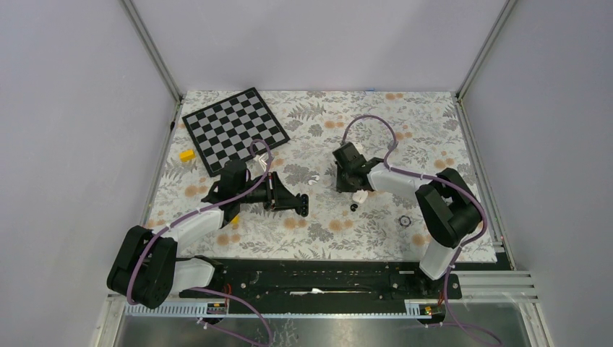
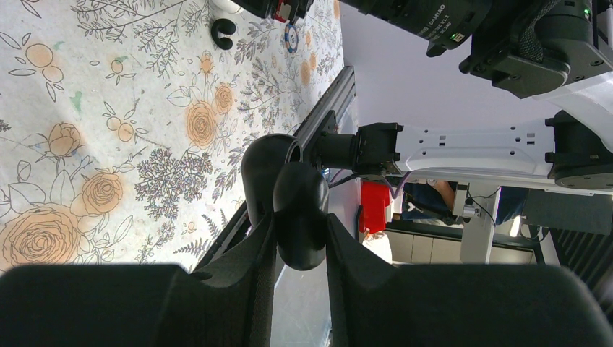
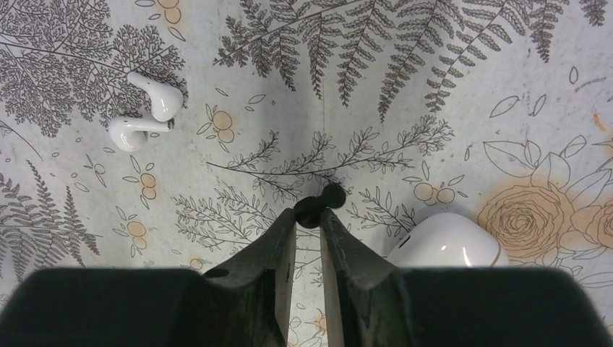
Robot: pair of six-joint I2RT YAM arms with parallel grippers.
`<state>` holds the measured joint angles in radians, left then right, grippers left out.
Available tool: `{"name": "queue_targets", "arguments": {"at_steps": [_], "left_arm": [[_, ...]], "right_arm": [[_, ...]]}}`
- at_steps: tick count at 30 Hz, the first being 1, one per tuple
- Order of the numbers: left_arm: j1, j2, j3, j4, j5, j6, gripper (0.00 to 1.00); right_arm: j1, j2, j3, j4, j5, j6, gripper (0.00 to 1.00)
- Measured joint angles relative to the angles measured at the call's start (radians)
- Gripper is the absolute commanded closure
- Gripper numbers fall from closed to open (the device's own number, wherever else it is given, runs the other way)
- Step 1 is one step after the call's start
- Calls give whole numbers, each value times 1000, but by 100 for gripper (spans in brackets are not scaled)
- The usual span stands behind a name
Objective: Insert the wireless bluetooth earbuds into the charging case
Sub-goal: Pick up the earbud from the center of the board.
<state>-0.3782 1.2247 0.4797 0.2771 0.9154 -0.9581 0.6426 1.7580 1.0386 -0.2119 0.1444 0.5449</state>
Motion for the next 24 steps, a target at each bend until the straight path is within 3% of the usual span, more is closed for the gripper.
{"name": "queue_targets", "arguments": {"at_steps": [3, 14, 24], "left_arm": [[0, -4, 0, -2, 0, 1, 98], [0, -19, 0, -6, -1, 1, 98], [0, -22, 0, -23, -1, 2, 98]], "right_arm": [[0, -12, -15, 0, -2, 4, 66], [1, -119, -163, 0, -7, 13, 71], [1, -160, -164, 18, -11, -20, 64]]}}
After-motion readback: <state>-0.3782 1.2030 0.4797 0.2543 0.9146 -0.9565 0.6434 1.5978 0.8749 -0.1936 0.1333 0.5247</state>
